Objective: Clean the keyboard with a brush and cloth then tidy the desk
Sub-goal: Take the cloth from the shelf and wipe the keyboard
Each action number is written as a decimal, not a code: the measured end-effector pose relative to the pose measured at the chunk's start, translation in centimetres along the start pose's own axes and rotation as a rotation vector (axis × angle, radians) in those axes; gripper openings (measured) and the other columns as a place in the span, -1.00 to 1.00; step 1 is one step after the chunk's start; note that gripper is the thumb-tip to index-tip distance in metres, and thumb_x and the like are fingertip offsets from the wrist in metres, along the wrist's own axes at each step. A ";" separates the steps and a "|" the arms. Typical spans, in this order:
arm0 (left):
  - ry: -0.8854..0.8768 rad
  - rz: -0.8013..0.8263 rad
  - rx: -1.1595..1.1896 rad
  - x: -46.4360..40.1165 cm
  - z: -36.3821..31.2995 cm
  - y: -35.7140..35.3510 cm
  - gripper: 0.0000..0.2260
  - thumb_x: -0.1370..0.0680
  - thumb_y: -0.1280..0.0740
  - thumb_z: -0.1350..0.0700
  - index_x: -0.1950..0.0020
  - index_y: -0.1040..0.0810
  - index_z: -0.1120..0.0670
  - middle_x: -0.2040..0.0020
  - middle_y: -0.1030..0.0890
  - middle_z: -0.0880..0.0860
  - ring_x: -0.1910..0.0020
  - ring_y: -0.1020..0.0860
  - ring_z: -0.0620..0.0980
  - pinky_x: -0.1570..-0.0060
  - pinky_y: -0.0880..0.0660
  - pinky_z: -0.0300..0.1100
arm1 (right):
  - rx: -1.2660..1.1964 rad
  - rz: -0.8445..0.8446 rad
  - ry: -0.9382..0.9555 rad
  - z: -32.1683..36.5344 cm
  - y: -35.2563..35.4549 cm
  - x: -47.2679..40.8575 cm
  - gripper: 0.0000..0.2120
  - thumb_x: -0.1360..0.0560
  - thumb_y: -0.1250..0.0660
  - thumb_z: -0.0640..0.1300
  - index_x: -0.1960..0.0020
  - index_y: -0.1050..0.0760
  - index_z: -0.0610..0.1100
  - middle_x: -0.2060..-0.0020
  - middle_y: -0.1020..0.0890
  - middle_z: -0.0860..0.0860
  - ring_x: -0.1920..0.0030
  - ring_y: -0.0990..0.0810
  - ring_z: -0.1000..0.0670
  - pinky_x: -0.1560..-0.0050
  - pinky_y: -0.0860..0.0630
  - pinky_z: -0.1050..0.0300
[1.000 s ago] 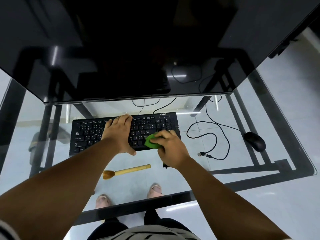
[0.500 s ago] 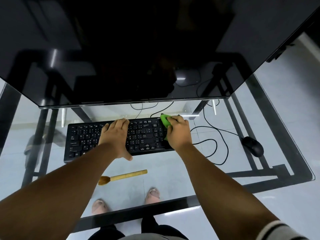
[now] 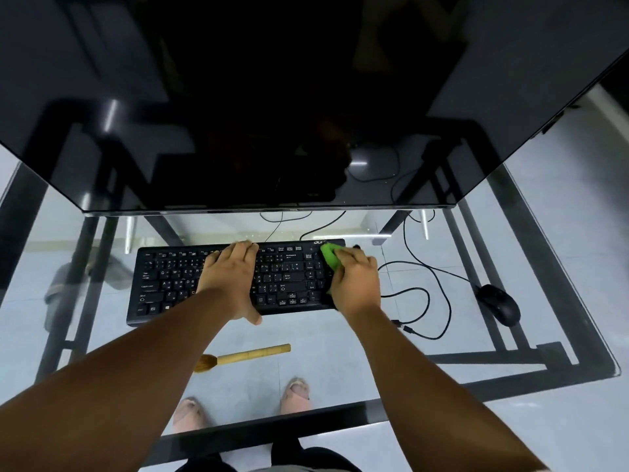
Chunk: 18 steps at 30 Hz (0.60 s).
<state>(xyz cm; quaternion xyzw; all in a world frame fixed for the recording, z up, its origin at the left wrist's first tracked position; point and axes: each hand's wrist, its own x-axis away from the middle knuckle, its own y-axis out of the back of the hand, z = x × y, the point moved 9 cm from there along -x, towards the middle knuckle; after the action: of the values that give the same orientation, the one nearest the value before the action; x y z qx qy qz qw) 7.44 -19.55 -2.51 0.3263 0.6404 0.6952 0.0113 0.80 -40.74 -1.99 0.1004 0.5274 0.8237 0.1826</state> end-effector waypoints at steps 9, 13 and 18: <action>-0.003 -0.012 0.014 -0.1 0.2 0.0 0.27 -0.10 -0.53 -0.34 -0.57 0.11 0.05 -0.54 -0.03 -0.01 -0.53 -0.07 0.03 -0.49 -0.09 0.04 | 0.005 0.109 0.193 5.0 -1.4 -0.3 -0.55 -0.51 -0.19 -0.32 -0.35 -0.49 -0.09 -0.29 -0.52 -0.01 -0.17 -0.40 -0.14 -0.17 -0.50 0.02; -0.011 -0.014 0.014 0.0 0.2 -0.1 0.26 -0.11 -0.52 -0.35 -0.57 0.13 0.05 -0.55 -0.02 -0.01 -0.53 -0.06 0.04 -0.50 -0.09 0.04 | 0.054 0.026 -0.090 0.1 0.1 -1.5 -0.59 -0.50 -0.16 -0.31 -0.29 -0.51 -0.11 -0.22 -0.54 -0.06 -0.06 -0.43 -0.16 -0.11 -0.38 0.12; -0.014 -0.011 0.016 -0.1 0.4 0.0 0.26 -0.10 -0.52 -0.35 -0.57 0.13 0.04 -0.54 -0.03 -0.01 -0.53 -0.07 0.04 -0.50 -0.08 0.05 | 0.028 0.145 0.128 4.8 -1.6 -1.0 -0.51 -0.49 -0.17 -0.35 -0.34 -0.50 -0.01 -0.28 -0.50 0.04 -0.17 -0.37 -0.11 -0.19 -0.44 0.13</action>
<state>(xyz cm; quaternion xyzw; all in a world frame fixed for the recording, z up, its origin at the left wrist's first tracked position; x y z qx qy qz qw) 7.64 -19.25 -2.57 0.3278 0.6478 0.6875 0.0170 3.77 -36.60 -1.36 0.0879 0.5406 0.8322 0.0869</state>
